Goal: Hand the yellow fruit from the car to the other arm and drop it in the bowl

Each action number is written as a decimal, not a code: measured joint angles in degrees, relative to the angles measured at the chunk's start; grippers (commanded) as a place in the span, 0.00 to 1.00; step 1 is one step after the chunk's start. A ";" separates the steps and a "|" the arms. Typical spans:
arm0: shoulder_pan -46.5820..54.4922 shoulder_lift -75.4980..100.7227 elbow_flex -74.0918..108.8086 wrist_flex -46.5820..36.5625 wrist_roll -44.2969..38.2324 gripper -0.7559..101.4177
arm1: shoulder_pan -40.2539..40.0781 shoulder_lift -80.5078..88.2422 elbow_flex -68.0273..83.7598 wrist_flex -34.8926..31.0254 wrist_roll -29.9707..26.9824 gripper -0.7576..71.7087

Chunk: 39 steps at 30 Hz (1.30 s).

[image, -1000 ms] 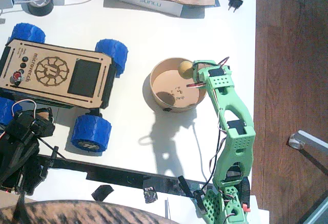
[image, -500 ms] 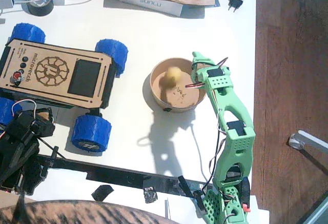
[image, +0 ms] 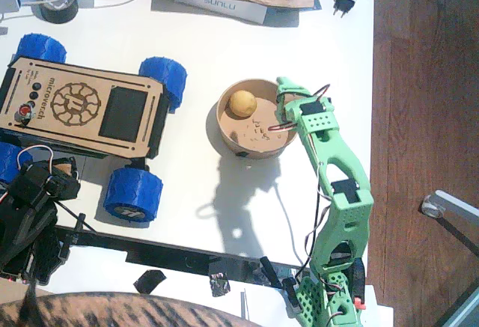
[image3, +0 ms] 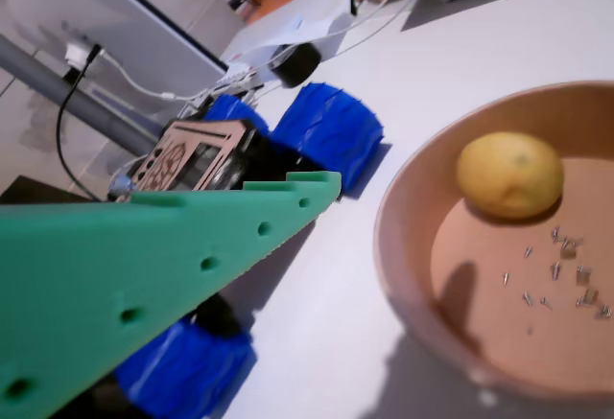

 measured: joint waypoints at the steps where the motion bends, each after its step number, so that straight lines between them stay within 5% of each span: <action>1: 0.00 0.00 0.00 0.00 0.00 0.03 | 0.00 1.49 1.49 0.62 0.00 0.12; 4: 0.00 0.00 0.00 0.00 0.00 0.03 | 0.00 8.00 7.47 1.67 0.00 0.01; 13: 0.00 0.00 0.00 0.00 0.00 0.03 | -3.43 34.80 27.16 7.65 -0.18 0.01; 24: 0.00 0.00 0.00 0.00 0.00 0.03 | -4.75 72.25 53.44 5.45 -6.86 0.01; 39: 0.00 0.00 0.00 0.00 0.00 0.03 | 2.55 90.35 69.08 1.32 -7.73 0.01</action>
